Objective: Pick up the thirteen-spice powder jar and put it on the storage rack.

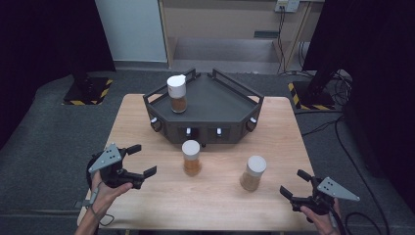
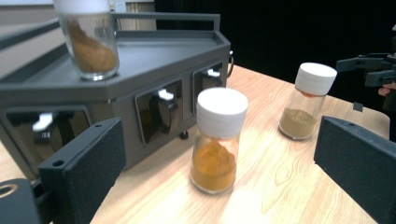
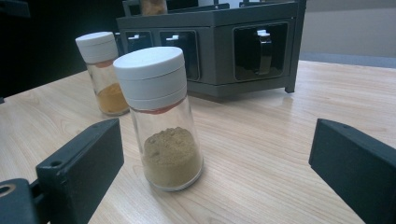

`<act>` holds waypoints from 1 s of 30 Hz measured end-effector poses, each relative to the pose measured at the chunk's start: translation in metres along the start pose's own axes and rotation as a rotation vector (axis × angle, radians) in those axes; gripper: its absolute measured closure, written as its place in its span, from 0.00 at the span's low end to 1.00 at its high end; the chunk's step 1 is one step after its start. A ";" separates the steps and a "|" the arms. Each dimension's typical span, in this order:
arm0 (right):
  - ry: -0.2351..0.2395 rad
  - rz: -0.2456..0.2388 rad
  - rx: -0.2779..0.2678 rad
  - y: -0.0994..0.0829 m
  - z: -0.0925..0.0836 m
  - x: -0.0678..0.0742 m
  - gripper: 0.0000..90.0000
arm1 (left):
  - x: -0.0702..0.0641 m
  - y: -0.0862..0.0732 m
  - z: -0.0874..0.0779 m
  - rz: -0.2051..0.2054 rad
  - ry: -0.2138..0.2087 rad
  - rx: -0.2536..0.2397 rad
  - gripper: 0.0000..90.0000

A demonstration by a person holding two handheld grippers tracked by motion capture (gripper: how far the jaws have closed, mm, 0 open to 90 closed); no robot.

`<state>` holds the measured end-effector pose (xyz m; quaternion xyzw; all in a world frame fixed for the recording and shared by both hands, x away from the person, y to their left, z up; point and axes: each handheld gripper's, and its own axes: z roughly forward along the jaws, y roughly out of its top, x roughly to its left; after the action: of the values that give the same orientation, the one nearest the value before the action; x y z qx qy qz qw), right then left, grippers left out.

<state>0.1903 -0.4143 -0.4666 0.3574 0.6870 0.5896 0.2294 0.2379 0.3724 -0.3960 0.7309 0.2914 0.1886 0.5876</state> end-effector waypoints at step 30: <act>0.002 -0.006 0.000 0.000 0.000 0.000 0.04 | -0.014 -0.044 -0.020 -0.004 0.077 0.044 0.02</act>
<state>0.1901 -0.4143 -0.4661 0.3547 0.6883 0.5894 0.2303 0.2060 0.3840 -0.4334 0.7354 0.3191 0.2090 0.5600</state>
